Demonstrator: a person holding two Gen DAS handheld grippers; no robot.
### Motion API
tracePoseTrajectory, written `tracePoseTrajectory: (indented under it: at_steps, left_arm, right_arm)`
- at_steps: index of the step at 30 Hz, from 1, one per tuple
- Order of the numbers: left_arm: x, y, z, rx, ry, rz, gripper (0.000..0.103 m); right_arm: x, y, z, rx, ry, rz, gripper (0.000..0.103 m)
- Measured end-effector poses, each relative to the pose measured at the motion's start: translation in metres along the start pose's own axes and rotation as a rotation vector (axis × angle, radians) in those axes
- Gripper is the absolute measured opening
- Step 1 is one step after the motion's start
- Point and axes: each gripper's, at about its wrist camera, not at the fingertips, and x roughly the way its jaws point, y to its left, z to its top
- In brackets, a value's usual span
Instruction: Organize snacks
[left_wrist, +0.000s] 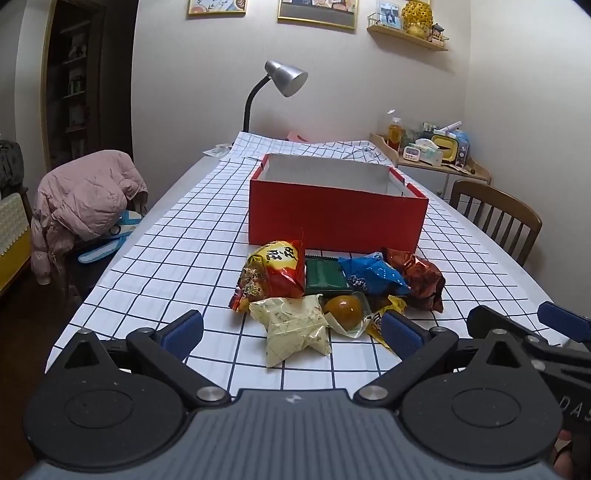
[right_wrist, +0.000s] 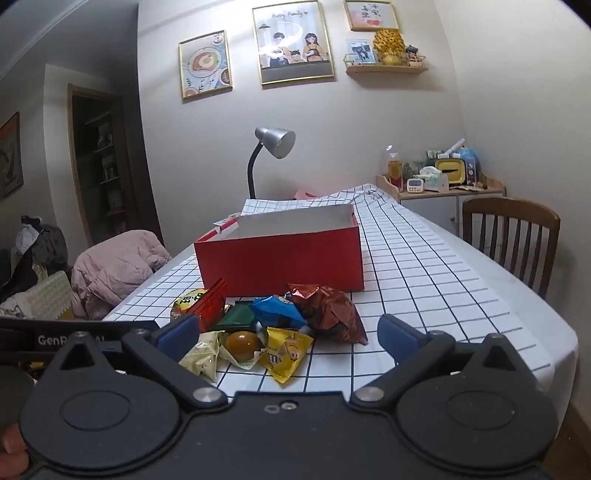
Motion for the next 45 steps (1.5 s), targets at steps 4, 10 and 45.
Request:
tracePoseTrajectory:
  at_steps: [4, 10, 45]
  left_arm:
    - [0.003, -0.001, 0.004, -0.002, 0.015, 0.014, 0.103]
    - [0.002, -0.004, 0.015, 0.006, 0.009, 0.021, 0.103]
    - [-0.019, -0.013, 0.053, 0.018, 0.036, 0.036, 0.103]
  right_arm:
    - [0.0, 0.002, 0.004, -0.032, -0.006, -0.002, 0.103]
    - [0.004, 0.001, 0.014, -0.048, 0.013, -0.003, 0.103]
    - [-0.007, 0.004, 0.058, -0.073, 0.051, 0.02, 0.102]
